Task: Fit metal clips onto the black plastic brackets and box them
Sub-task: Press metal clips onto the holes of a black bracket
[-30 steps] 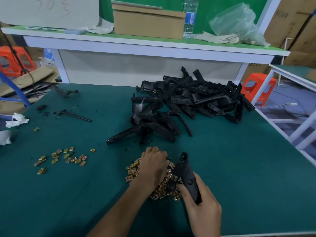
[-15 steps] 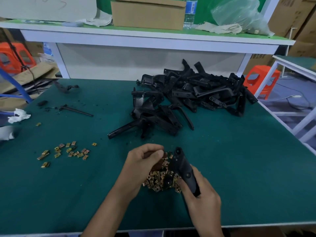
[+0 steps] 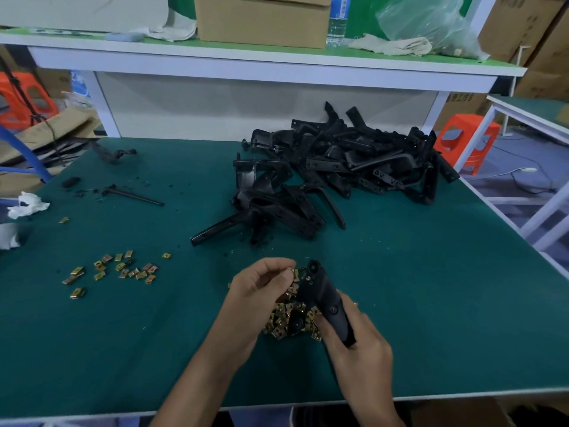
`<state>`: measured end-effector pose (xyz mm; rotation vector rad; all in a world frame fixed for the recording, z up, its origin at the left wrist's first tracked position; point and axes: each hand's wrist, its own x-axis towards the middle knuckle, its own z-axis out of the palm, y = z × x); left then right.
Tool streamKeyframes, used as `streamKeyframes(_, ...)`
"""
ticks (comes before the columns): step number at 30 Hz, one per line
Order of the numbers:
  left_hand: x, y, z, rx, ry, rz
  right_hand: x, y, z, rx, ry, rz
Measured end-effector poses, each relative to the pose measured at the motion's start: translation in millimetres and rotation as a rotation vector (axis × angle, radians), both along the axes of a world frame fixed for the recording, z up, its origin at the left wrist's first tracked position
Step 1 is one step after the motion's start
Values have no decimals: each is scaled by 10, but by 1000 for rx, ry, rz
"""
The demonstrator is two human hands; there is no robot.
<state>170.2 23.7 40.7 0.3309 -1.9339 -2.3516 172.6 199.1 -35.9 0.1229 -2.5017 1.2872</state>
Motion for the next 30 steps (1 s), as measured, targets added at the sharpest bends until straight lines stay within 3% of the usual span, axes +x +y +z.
streamKeyframes(15, -10, 3, 40, -127, 35, -53, -3, 3, -21, 20, 15, 11)
streamKeyframes(25, -113, -328, 189, -486, -7, -236, -2, -5, -33, 113, 6, 27)
streamKeyframes(30, -207, -296, 255, -556, -6, -325, -17, -6, -44, 194, -4, 29)
